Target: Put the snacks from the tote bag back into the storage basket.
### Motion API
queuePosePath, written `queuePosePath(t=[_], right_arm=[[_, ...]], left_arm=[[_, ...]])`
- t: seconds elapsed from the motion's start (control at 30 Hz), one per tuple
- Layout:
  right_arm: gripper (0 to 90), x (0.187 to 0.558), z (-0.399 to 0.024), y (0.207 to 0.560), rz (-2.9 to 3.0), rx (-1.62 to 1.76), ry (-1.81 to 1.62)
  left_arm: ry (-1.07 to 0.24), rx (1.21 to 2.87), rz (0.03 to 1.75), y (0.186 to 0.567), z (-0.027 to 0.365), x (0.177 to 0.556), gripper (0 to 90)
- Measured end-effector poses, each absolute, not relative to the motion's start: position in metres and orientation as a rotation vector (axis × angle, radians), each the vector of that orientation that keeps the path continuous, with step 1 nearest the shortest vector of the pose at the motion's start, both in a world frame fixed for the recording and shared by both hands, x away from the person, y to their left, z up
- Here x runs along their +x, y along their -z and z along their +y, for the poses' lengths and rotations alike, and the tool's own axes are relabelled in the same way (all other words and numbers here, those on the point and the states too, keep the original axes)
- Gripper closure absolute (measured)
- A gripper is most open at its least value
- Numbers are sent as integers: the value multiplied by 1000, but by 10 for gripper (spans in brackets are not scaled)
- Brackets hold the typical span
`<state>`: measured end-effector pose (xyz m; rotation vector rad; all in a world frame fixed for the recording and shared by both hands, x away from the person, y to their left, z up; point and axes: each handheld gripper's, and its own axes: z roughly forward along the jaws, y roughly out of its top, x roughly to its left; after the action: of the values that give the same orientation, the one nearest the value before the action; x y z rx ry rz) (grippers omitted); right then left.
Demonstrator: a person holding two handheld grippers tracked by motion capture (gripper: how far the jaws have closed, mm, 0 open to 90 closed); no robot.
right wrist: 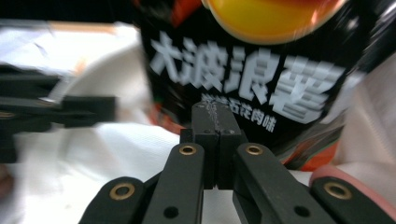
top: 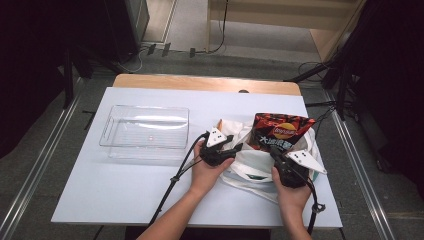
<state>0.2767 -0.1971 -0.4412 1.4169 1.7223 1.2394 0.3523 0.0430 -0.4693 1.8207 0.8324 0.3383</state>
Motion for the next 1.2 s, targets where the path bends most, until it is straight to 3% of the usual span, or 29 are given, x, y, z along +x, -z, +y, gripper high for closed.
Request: queuePosePath(t=[0.5, 0.7, 0.87, 1.1, 1.2], right_arm=[[900, 274, -189, 465, 1928, 1454, -1088], [824, 245, -211, 426, 1569, 1358, -1189], [612, 253, -232, 421, 1455, 1467, -1222], [604, 278, -237, 438, 1572, 1540, -1345], [725, 282, -232, 440, 1567, 1539, -1318]], left_arm=[[-332, 1830, 821, 470, 42, 352, 491], [-333, 1831, 817, 470, 42, 352, 487], [-336, 1834, 815, 470, 41, 352, 484], [-341, 1838, 813, 470, 41, 352, 482], [-340, 1837, 812, 470, 41, 352, 483]])
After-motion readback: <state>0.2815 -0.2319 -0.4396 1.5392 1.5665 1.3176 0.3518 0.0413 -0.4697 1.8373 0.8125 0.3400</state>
